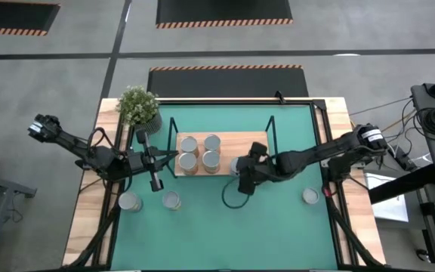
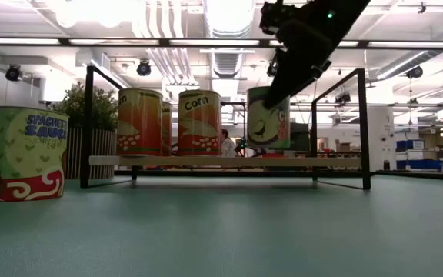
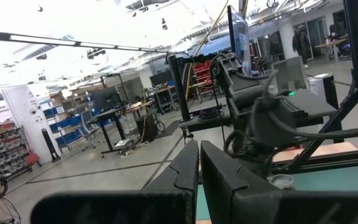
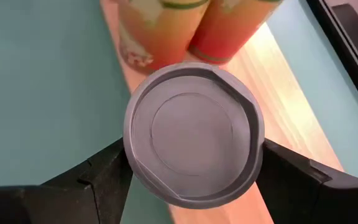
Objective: Pick and place cans onto a shelf
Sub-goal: Put the canned chicken soup on the shelf
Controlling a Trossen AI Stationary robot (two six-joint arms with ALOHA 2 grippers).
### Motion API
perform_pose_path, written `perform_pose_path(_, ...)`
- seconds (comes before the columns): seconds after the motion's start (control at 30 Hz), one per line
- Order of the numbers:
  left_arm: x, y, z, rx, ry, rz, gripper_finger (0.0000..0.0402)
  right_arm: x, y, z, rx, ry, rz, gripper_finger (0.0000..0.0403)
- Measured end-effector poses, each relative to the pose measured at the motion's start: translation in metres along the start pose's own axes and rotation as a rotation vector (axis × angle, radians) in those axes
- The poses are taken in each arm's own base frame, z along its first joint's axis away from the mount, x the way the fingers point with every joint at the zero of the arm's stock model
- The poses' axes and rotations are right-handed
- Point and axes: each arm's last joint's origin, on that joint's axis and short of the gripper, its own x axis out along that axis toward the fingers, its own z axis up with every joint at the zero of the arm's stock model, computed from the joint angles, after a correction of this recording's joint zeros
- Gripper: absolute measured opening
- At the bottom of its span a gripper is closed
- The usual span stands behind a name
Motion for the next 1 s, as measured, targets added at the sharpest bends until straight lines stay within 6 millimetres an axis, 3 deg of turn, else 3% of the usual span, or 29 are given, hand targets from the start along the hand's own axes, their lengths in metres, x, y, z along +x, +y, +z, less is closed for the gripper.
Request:
perform_pose_path(0.7,0.000,0.000,0.000,0.001,0.000,0.000,0.0000,0.017,-0.017,-0.003,0.016,0.003,0.009,0.0290)
perform_pose_path(1.0,0.000,0.000,0.000,0.001,0.001,0.000,0.0000,0.018,-0.019,-0.003,0.021,0.003,0.005,0.0331)
